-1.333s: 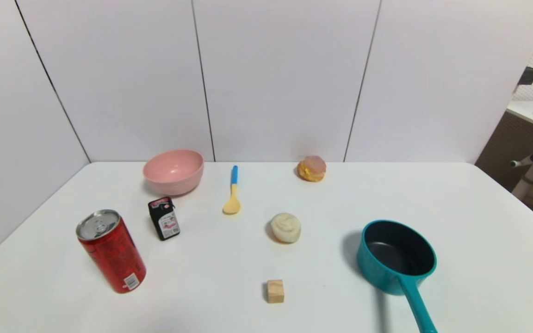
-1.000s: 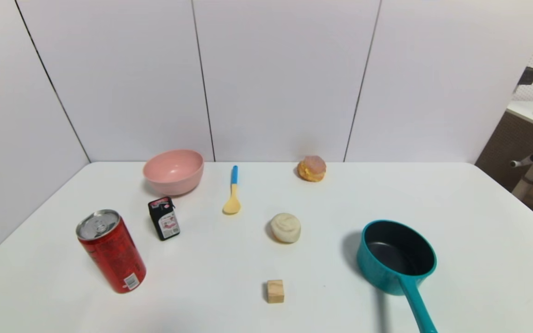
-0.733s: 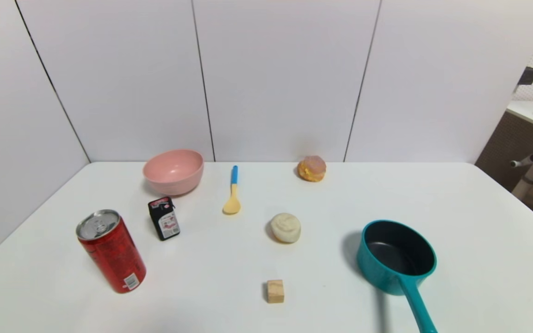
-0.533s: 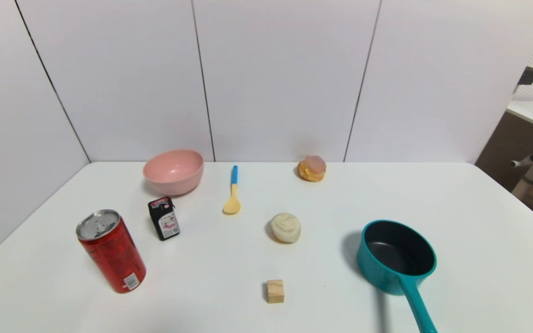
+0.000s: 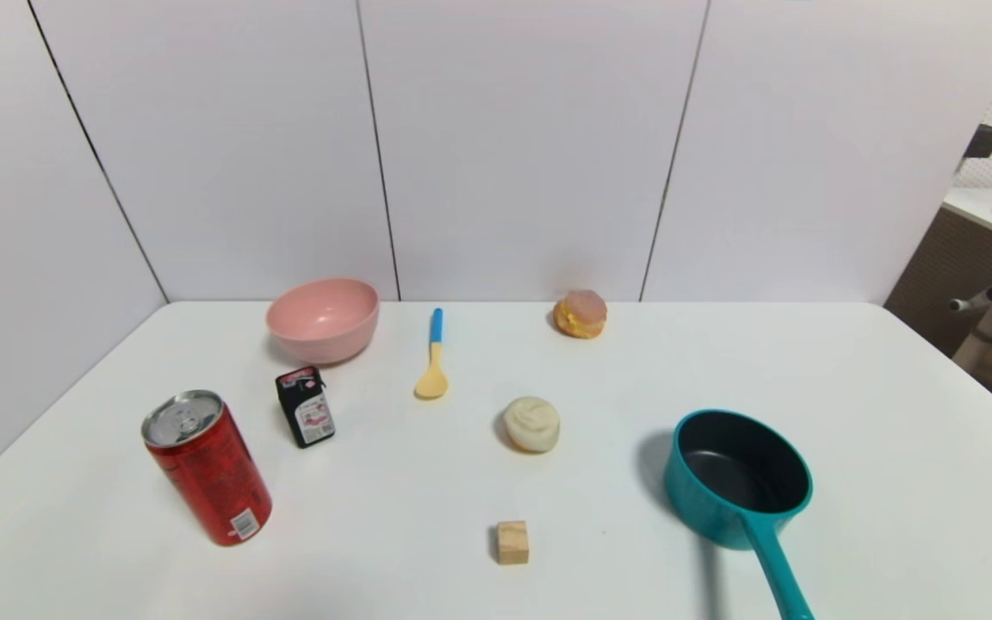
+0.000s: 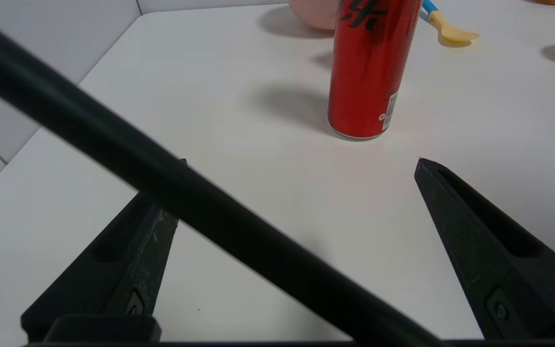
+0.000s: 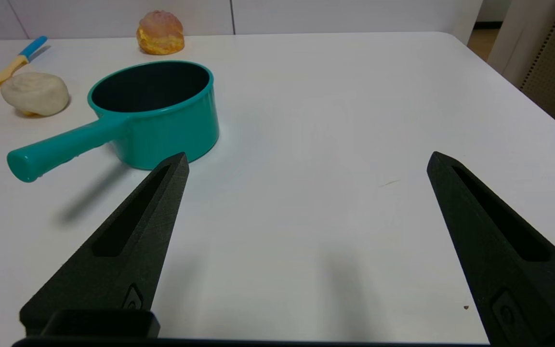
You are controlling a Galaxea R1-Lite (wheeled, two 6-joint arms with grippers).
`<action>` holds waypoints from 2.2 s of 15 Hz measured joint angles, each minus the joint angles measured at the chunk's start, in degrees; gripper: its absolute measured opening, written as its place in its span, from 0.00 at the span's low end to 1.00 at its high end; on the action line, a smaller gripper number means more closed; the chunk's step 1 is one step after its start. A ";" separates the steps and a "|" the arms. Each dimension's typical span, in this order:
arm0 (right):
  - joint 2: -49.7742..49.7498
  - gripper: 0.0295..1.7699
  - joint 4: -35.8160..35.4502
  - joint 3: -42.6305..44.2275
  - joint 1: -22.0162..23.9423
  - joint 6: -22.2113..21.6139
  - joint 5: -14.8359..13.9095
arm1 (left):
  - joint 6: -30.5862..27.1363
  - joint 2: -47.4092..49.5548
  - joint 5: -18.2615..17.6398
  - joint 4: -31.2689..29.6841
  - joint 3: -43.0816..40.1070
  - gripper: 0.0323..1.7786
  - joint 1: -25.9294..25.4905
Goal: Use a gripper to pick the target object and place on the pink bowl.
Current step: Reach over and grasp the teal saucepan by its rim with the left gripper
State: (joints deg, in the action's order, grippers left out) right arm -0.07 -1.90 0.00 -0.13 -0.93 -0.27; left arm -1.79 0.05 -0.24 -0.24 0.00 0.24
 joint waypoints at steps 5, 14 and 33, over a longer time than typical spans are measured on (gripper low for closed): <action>0.00 0.97 0.01 0.00 0.00 -0.01 0.02 | -0.85 -2.39 -0.33 -0.16 4.49 0.95 0.02; 0.00 0.97 0.01 0.00 0.00 -0.01 -0.02 | -6.56 -33.01 -0.13 -0.05 31.66 0.95 12.18; 0.00 0.97 0.00 0.00 -0.02 -0.01 0.02 | -5.28 -104.96 0.79 0.79 92.64 0.95 55.43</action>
State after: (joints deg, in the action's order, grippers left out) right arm -0.07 -1.90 0.00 -0.16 -0.94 -0.24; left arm -7.07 -104.91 0.55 0.55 92.64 55.67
